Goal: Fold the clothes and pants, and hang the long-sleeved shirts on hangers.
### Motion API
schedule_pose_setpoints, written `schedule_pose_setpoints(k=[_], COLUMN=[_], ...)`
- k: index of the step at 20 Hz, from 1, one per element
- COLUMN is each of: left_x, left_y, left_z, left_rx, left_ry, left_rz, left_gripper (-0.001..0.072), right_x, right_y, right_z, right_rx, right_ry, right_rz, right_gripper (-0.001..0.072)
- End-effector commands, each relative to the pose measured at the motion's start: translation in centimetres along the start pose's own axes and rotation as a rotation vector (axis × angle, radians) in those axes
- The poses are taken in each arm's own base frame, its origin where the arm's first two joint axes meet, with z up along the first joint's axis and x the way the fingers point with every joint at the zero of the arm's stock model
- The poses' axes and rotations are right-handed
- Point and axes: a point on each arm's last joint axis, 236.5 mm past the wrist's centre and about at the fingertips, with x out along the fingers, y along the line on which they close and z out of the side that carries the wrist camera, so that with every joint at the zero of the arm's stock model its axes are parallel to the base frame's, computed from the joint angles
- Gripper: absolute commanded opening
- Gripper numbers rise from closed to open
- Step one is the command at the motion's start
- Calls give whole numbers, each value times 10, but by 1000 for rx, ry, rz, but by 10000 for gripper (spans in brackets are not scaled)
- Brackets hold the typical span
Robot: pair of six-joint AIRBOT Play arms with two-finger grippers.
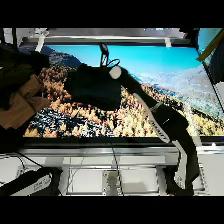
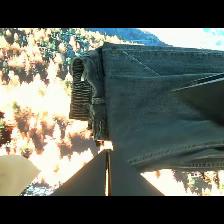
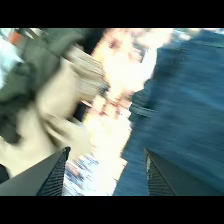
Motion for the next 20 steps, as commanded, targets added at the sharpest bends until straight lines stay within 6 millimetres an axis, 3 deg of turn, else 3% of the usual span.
schedule_pose_setpoints(k=[1, 4, 6, 8, 10, 13, 16, 20], left_x=[-3, -2, -1, 2, 8, 17, 21, 22], left_y=[2, 2, 2, 2, 2, 2, 2, 2], left_z=[-2, -2, -3, -4, -5, -9, -13, -14], left_rx=[4, 3, 3, 2, 0, -4, -4, -3], left_ry=[4, 6, 9, 16, 29, 49, 70, 74], left_rz=[7, 6, 6, 5, 0, -2, -3, -3], left_gripper=[47, 47, 47, 47, 47, 47, 47, 47], right_x=[-66, -125, -144, -147, -131, -93, -61, -34], right_y=[-86, -170, -213, -237, -244, -247, -236, -210], right_z=[-5, 5, -11, -39, -59, -64, -65, -85], right_rx=[-14, 108, 221, 347, 422, 472, 476, 457], right_ry=[209, 267, 309, 378, 420, 377, 334, 373], right_rz=[-176, -289, -332, -318, -244, -187, -139, -111], right_gripper=[533, 539, 690, 697, 697, 698, 697, 691])
